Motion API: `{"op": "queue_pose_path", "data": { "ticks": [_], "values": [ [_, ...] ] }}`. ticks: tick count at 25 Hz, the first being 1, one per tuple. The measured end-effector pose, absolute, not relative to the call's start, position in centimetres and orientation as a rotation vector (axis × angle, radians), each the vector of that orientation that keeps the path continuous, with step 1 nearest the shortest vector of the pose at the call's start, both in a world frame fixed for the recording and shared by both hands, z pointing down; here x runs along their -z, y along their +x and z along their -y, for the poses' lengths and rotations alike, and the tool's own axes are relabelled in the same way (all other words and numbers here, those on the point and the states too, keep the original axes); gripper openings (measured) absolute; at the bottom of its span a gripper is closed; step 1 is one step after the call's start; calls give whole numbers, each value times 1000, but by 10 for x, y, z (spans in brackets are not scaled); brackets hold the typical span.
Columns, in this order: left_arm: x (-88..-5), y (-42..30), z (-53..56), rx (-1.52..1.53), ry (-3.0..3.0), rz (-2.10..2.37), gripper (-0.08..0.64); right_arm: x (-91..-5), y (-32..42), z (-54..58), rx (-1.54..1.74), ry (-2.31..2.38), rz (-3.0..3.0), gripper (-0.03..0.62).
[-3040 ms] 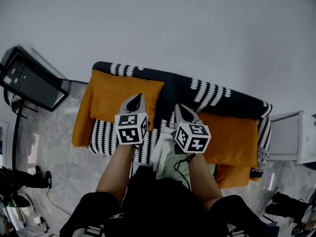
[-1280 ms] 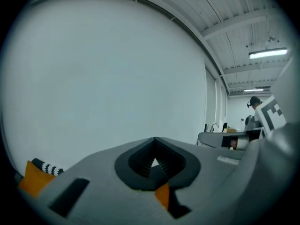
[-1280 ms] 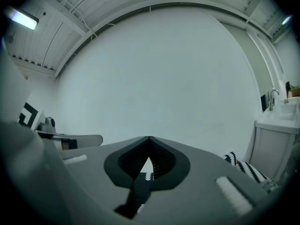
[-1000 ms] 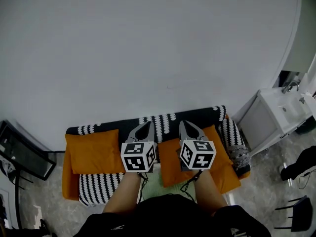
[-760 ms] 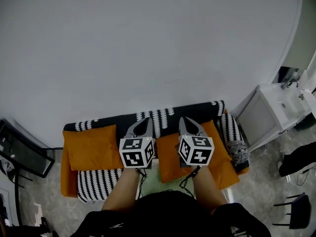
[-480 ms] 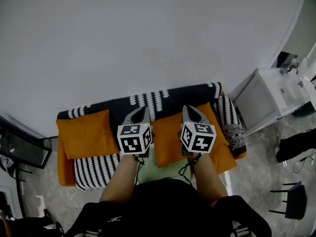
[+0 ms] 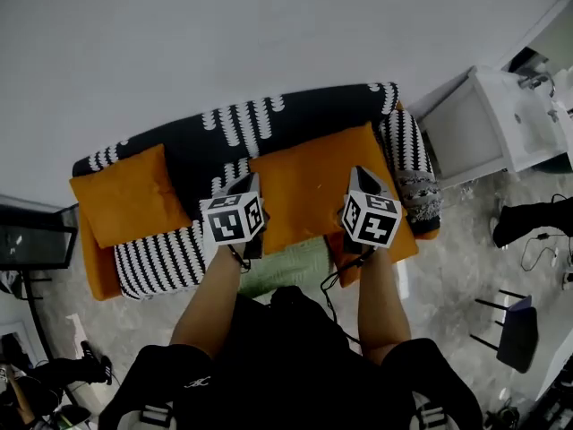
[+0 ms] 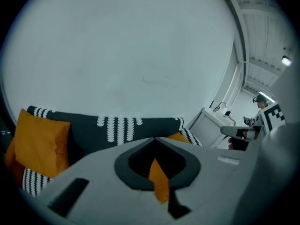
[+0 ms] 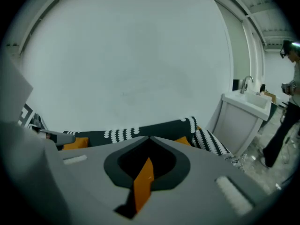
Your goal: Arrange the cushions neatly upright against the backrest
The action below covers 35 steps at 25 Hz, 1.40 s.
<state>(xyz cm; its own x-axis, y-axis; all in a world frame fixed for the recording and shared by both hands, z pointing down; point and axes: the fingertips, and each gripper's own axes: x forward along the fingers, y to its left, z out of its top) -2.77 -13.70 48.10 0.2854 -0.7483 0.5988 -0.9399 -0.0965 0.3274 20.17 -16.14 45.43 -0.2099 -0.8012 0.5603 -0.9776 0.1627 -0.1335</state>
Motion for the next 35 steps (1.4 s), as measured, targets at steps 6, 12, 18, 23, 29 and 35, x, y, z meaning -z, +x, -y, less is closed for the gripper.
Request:
{"op": "queue_pose_path", "data": {
  "ticks": [6,12,18,23,29,35],
  "values": [
    [-595,-25,147,-466,1700,1430,8,-539,264,180,-691,1720,1879,8],
    [-709,-33,152,-349,1496,1286,115,-608,313,200,-699,1731,1759,10],
    [-783,-37,154,-367,1496,1223,272,-668,332,222,-745,1648,1707,117],
    [-829,-29,148,-510,1505,1151,386,-700,332,241,-715,1526,1681,276],
    [-857,-16,162,-564,1522,1108,434,-735,338,259,-786,1496,1571,328],
    [-862,4,166,-562,1535,1023,332,-762,334,257,-814,1389,1525,227]
  ]
}}
